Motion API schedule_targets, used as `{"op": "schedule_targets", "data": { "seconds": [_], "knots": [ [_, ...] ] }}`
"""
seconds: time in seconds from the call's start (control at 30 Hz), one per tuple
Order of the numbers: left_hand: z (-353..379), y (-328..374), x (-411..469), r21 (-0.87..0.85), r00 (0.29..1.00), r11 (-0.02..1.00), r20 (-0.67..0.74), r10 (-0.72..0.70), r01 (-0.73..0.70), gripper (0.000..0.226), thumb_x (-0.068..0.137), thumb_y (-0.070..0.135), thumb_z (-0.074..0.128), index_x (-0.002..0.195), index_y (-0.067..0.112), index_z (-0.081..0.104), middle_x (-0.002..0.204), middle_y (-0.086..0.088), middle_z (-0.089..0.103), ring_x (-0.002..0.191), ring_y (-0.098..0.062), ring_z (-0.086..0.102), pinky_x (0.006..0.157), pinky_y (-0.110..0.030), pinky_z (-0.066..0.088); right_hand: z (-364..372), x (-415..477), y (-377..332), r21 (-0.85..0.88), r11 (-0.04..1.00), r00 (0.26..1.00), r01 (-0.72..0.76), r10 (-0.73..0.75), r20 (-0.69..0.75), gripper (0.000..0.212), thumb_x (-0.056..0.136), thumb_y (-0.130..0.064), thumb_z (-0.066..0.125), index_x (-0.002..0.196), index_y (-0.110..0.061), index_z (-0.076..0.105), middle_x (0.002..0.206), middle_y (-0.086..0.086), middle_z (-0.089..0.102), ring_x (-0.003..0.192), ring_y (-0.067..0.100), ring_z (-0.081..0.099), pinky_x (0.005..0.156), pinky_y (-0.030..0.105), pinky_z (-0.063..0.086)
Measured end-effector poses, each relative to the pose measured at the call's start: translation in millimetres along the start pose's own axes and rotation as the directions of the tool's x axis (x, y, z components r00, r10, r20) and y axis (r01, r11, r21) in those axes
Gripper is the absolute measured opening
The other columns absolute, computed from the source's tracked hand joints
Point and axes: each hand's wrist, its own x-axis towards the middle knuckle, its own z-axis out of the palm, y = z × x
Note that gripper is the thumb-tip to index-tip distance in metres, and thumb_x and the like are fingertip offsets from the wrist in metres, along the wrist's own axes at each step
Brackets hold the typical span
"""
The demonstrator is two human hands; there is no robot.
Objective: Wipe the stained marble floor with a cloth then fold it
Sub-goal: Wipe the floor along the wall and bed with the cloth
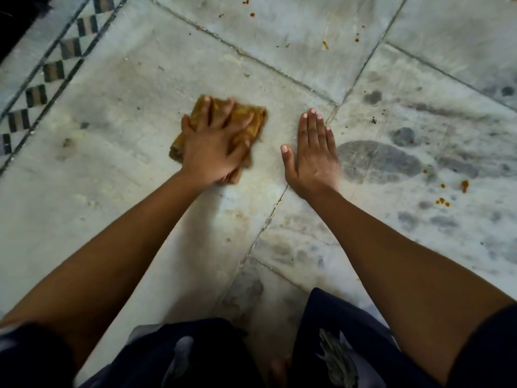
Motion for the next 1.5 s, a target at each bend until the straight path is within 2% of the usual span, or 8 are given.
{"op": "schedule_targets", "data": {
  "seconds": [0.23, 0.47, 0.73, 0.87, 1.03, 1.2, 1.33, 1.5],
  "knots": [
    [10.0, 11.9, -35.0, 0.097, 0.989, 0.984, 0.022, 0.147, -0.149, 0.058, 0.085, 0.052, 0.032, 0.142, 0.043, 0.03, 0.157, 0.007, 0.017, 0.145, -0.033, 0.008, 0.108, -0.063, 0.006, -5.5, -1.2, -0.4, 0.01, 1.0, 1.0, 0.001, -0.001, 0.006, 0.069, 0.094, -0.045, 0.013, 0.149, -0.004, 0.001, 0.158, 0.013, 0.0, 0.146, 0.023, -0.003, 0.118, 0.032, -0.005],
    [-1.7, -36.6, 14.5, -0.057, 0.97, 0.969, -0.034, -0.241, 0.238, 0.059, 0.085, 0.054, 0.027, 0.144, 0.044, 0.025, 0.158, 0.006, 0.014, 0.144, -0.036, 0.003, 0.108, -0.067, 0.003, -4.3, -0.3, -1.0, 0.026, 1.0, 1.0, 0.003, -0.003, 0.002, 0.068, 0.096, -0.044, 0.017, 0.149, -0.004, 0.002, 0.158, 0.014, 0.0, 0.146, 0.023, -0.002, 0.117, 0.032, -0.005],
    [26.0, -24.9, -73.1, 0.107, 0.974, 0.969, -0.015, 0.226, -0.223, 0.061, 0.088, 0.06, 0.028, 0.145, 0.042, 0.016, 0.157, 0.001, 0.014, 0.144, -0.034, 0.01, 0.109, -0.064, 0.006, -4.5, -0.2, -1.5, 0.021, 1.0, 1.0, 0.004, -0.004, 0.007, 0.07, 0.093, -0.044, 0.012, 0.149, -0.004, 0.002, 0.158, 0.013, 0.001, 0.146, 0.023, -0.002, 0.119, 0.034, -0.003],
    [2.8, -97.6, -43.4, 0.043, 0.987, 0.986, -0.029, -0.159, 0.16, 0.065, 0.084, 0.063, 0.028, 0.145, 0.044, 0.017, 0.159, 0.0, 0.011, 0.145, -0.032, 0.004, 0.108, -0.065, 0.008, -2.2, 0.3, -0.8, 0.015, 1.0, 1.0, 0.0, 0.0, -0.007, 0.07, 0.093, -0.045, 0.012, 0.149, -0.004, 0.003, 0.158, 0.014, 0.001, 0.146, 0.024, -0.001, 0.118, 0.034, -0.004],
    [-21.8, -100.3, 60.9, -0.076, 0.862, 0.862, -0.05, -0.504, 0.5, 0.061, 0.092, 0.059, 0.03, 0.147, 0.04, 0.013, 0.159, -0.004, 0.007, 0.143, -0.04, 0.002, 0.108, -0.067, 0.009, -3.4, 0.3, -1.6, 0.001, 1.0, 1.0, 0.005, -0.005, 0.004, 0.071, 0.093, -0.046, 0.014, 0.149, -0.004, 0.003, 0.158, 0.015, 0.002, 0.146, 0.025, -0.001, 0.119, 0.035, -0.002],
    [0.8, -10.6, 47.6, 0.036, 0.996, 0.997, -0.043, -0.072, 0.074, 0.065, 0.086, 0.067, 0.027, 0.146, 0.043, 0.016, 0.159, 0.001, 0.008, 0.145, -0.032, 0.007, 0.107, -0.065, 0.009, -5.3, 0.7, -2.6, -0.005, 1.0, 1.0, 0.01, -0.01, 0.001, 0.074, 0.09, -0.047, 0.008, 0.148, -0.003, 0.005, 0.158, 0.016, 0.004, 0.146, 0.026, 0.002, 0.119, 0.035, -0.002],
    [14.2, -24.4, -18.5, 0.063, 0.978, 0.976, -0.024, 0.208, -0.206, 0.068, 0.08, 0.067, 0.032, 0.144, 0.045, 0.02, 0.158, 0.0, 0.015, 0.145, -0.028, 0.01, 0.107, -0.06, 0.011, -5.6, -0.2, -0.9, 0.008, 1.0, 1.0, 0.002, -0.002, 0.001, 0.074, 0.089, -0.047, 0.008, 0.149, -0.003, 0.005, 0.158, 0.015, 0.003, 0.146, 0.025, 0.001, 0.119, 0.035, -0.002],
    [-9.2, -99.3, 20.8, -0.056, 0.933, 0.933, -0.052, -0.357, 0.355, 0.07, 0.083, 0.069, 0.034, 0.145, 0.046, 0.011, 0.159, -0.007, -0.001, 0.145, -0.032, -0.004, 0.109, -0.062, 0.003, -4.2, 0.3, -2.3, 0.001, 1.0, 1.0, 0.005, -0.005, 0.012, 0.071, 0.092, -0.045, 0.014, 0.149, -0.005, 0.0, 0.158, 0.014, -0.002, 0.146, 0.024, -0.004, 0.118, 0.034, -0.006]
  ]
}}
